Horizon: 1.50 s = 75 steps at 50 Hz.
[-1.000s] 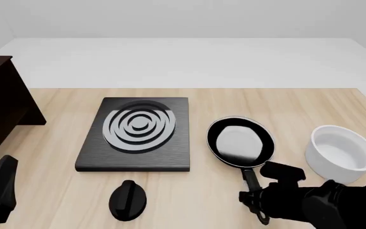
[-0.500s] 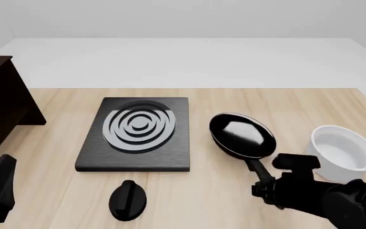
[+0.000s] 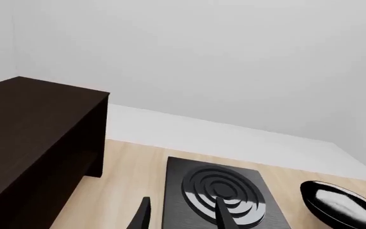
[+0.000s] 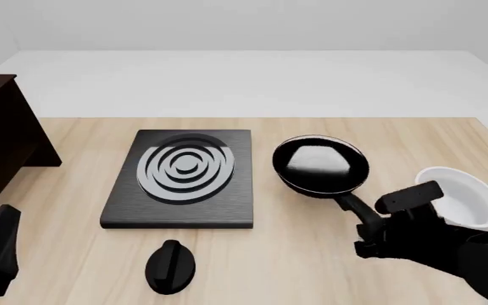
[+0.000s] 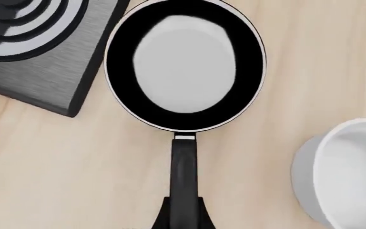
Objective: Put the frying pan under the cabinet shelf.
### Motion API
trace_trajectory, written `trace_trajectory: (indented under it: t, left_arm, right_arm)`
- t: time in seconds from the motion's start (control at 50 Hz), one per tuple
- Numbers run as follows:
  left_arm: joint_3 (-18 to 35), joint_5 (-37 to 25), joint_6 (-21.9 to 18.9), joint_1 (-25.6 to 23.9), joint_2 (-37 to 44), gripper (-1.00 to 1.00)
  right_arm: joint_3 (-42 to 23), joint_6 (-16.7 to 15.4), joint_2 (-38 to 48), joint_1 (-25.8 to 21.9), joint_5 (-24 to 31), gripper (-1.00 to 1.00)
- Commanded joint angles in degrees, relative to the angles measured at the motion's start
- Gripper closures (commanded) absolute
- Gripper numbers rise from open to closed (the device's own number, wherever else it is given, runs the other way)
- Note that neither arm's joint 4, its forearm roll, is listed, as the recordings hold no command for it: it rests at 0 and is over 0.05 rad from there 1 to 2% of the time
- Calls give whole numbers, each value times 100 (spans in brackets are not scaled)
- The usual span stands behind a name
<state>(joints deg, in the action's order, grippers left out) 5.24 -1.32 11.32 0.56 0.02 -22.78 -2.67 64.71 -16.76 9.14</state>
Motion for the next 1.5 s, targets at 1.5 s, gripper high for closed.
trace_trajectory:
  t: [1.5]
  left_arm:
    - [-41,-45,-154,-6,1,-100]
  right_arm:
    - [-1067,-1400,460,-971,-266,100]
